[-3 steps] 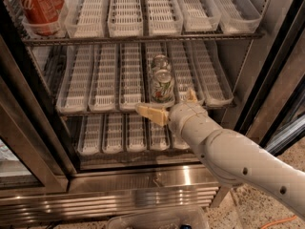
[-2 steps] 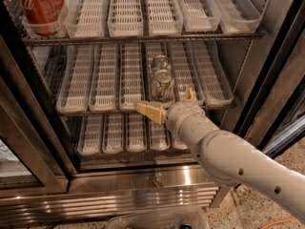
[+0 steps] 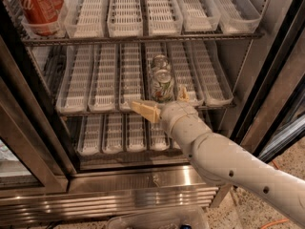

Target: Pick 7up can from middle shelf of fridge

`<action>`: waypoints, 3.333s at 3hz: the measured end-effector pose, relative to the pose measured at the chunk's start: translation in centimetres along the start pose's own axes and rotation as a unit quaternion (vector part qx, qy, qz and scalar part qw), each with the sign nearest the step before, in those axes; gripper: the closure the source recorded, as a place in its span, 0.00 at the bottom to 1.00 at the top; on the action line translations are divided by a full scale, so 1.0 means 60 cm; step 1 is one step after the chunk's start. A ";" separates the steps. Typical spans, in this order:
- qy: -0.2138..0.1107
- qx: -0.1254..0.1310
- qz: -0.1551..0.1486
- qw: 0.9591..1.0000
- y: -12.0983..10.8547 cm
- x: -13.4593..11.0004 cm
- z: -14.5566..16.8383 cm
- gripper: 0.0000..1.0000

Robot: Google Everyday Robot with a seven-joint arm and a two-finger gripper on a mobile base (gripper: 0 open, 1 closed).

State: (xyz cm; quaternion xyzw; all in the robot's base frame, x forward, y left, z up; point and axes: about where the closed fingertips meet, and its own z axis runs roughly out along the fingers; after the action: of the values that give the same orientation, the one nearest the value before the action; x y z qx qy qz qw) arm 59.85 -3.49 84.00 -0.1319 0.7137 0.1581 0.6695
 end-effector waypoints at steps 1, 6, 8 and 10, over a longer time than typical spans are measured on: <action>-0.004 0.004 -0.005 1.000 0.000 0.005 0.007 0.00; -0.030 0.040 -0.019 0.999 -0.034 -0.001 0.052 0.54; -0.032 0.043 -0.018 0.998 -0.036 -0.003 0.052 0.99; -0.072 0.029 -0.014 0.997 -0.031 -0.062 0.042 1.00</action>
Offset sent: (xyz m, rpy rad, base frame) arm 0.0212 -0.0006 -0.0096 -0.0252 -0.0419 -0.0410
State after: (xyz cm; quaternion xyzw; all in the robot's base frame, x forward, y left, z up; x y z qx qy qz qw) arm 63.18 -4.28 87.50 -0.1108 0.6658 0.1374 0.7249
